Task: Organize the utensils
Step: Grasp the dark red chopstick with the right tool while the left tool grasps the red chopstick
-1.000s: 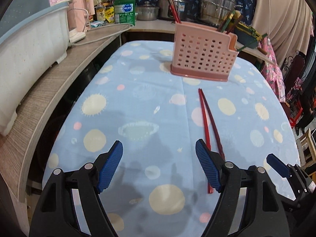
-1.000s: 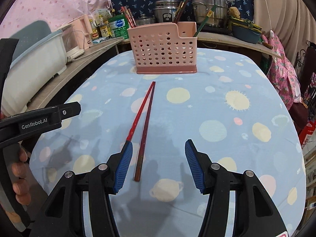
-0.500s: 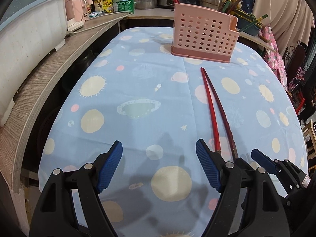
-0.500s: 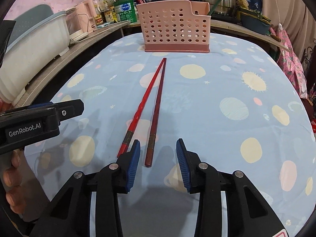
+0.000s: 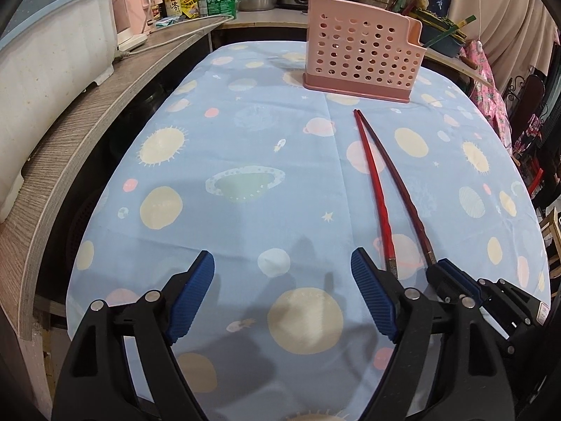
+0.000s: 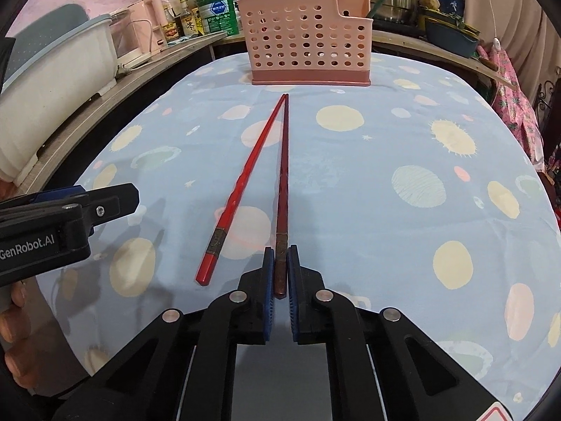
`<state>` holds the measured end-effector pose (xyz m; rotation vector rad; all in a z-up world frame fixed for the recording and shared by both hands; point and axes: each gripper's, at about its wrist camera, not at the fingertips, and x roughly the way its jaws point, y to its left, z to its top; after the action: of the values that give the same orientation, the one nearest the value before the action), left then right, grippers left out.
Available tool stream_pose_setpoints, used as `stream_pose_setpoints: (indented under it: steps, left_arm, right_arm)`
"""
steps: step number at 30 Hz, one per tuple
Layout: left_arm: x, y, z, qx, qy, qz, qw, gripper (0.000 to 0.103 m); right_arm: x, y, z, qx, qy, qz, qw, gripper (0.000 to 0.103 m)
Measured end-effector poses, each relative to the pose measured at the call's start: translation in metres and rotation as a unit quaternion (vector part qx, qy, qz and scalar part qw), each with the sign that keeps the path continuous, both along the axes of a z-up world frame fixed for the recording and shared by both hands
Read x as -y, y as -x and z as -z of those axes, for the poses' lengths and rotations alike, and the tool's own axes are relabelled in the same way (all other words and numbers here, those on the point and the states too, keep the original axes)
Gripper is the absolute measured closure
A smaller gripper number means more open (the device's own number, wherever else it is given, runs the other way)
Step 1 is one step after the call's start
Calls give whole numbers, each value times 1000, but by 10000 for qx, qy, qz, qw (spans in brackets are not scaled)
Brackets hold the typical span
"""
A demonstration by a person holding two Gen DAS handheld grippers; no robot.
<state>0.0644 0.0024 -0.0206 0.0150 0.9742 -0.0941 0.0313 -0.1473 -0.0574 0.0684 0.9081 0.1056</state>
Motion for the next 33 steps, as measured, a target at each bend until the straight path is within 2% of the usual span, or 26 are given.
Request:
stream_pose_setpoints:
  steps: [11,21,23,28,32,33]
  left_arm:
    - [25,7,8,-78,32,362,9993,24]
    - [53,11,21,-221,266,721,9968,25]
    - [57,10,23,-249,258,764,9964,27]
    - [63,5,32,-397,252,840,9954,46]
    - [63,4,32,-320,167,837,9958,53]
    - [64,4,32,-301,132,852,9958,60]
  right_arm:
    - [42,11,-2,-9,-158,631,9979,96]
    - [65,26,0,-43,-260,861,9959,96]
    - [65,27,0,-42,-263,862,9959,96]
    - [64,27,0,-42,-262,842,9961,96]
    - [62,29,0,-40,-259,815,9963,96]
    - [62,29,0,-40,-262,812,9963,96]
